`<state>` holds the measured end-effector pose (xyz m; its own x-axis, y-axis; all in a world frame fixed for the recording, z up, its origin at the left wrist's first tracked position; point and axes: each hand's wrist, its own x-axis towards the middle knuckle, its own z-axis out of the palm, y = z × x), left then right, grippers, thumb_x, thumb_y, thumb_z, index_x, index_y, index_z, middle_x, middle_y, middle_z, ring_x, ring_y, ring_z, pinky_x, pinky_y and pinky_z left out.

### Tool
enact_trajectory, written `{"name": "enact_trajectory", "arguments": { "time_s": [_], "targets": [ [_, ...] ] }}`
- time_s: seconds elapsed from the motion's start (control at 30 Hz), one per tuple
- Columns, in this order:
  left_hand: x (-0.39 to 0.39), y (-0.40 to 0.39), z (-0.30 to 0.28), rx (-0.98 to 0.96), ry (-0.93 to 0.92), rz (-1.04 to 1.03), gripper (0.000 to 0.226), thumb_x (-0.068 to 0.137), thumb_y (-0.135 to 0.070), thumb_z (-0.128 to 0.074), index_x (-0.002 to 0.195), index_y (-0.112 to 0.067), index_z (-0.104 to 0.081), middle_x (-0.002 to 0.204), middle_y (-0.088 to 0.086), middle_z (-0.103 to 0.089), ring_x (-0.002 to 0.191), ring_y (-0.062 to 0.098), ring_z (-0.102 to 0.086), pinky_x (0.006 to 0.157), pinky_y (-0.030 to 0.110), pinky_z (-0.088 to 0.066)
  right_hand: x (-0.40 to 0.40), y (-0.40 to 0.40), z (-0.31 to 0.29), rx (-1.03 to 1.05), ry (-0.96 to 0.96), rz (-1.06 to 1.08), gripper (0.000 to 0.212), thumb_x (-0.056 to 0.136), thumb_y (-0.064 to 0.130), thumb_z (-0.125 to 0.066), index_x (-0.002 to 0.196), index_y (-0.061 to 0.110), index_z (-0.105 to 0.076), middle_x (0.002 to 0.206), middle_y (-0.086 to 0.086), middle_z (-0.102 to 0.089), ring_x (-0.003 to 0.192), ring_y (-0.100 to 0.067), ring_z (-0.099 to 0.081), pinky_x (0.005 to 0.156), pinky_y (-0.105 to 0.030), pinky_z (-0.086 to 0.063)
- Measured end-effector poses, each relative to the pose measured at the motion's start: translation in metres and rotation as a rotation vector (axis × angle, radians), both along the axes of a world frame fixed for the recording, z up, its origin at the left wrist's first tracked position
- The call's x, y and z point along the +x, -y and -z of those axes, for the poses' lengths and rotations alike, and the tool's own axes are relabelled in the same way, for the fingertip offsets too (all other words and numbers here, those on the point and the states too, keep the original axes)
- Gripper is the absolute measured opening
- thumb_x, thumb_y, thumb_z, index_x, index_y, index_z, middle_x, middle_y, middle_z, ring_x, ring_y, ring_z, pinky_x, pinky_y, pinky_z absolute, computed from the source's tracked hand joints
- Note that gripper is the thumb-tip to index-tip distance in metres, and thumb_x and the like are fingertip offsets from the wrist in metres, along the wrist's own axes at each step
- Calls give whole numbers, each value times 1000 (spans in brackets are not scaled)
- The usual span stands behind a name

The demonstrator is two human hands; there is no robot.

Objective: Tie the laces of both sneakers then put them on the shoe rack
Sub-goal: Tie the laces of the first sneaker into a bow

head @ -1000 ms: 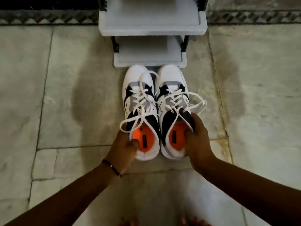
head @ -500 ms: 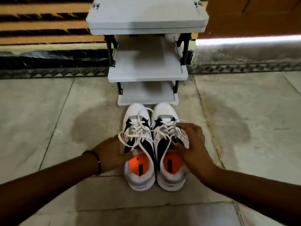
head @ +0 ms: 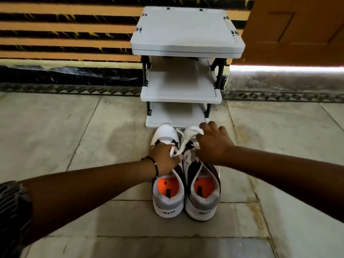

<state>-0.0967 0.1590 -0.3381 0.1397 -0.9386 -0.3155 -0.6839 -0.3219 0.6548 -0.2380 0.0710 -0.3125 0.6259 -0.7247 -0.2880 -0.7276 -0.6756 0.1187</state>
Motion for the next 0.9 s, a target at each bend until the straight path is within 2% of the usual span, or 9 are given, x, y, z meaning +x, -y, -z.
{"name": "enact_trajectory", "arguments": {
  "time_s": [0.1,0.23,0.33,0.4,0.47,0.6,0.73,0.8,0.9],
  "targets": [
    [6,8,-33,-46,-363,-143,23,87,-18,-53,64,-14,-54,65,8,-52,60,20,-46,60,29,-39,-7,21,-25,-90,8,111,51,86,45,-47,124,11,-51,145,-14,-30,134,-33,-22,105,-49,-27],
    [22,23,-64,-125,-610,-342,22,92,-17,-42,77,-18,-58,84,2,-63,76,16,-54,70,29,-43,-1,26,-41,-58,189,71,42,86,38,-52,121,14,-55,129,-15,-47,126,-33,-34,100,-48,-33],
    [34,31,-54,-99,-417,-443,21,91,-27,-43,78,-16,-56,87,12,-57,78,22,-53,66,29,-39,15,6,-31,132,227,-73,31,86,35,-52,103,13,-64,110,-11,-62,111,-30,-49,90,-42,-42],
    [41,26,-38,63,-301,-506,39,89,-42,-42,107,-11,-57,112,14,-56,106,28,-54,84,36,-43,25,-6,-19,249,189,-66,29,86,34,-53,92,9,-66,101,-13,-66,100,-30,-56,85,-39,-48],
    [44,15,-23,220,-301,-544,55,89,-49,-38,124,-7,-48,125,13,-51,114,31,-50,89,37,-41,32,-12,-7,377,213,-14,30,86,31,-54,90,4,-68,99,-16,-68,95,-32,-61,83,-39,-51],
    [35,-3,-3,232,-279,-404,24,86,-24,-52,91,-4,-63,91,13,-56,75,21,-49,63,28,-38,37,-22,9,591,400,135,30,84,27,-61,89,-1,-71,94,-18,-70,88,-24,-62,75,-32,-47],
    [28,-6,10,92,-165,-281,24,80,-15,-60,57,-16,-55,66,3,-56,69,18,-50,72,27,-40,40,-31,20,674,591,324,20,74,20,-74,78,2,-70,79,-15,-69,72,-17,-57,65,-28,-47],
    [27,-6,13,39,-132,-244,23,79,-13,-60,58,-19,-54,66,0,-57,72,18,-52,72,26,-41,44,-30,24,661,624,351,13,73,14,-73,65,12,-64,69,-4,-63,70,-15,-55,59,-23,-42],
    [24,-5,15,-70,-147,-262,15,83,-17,-56,75,-6,-60,81,16,-67,81,30,-60,79,36,-49,47,-32,31,709,717,404,30,77,11,-69,55,20,-50,59,4,-51,63,-12,-50,59,-23,-40]
  ]
}}
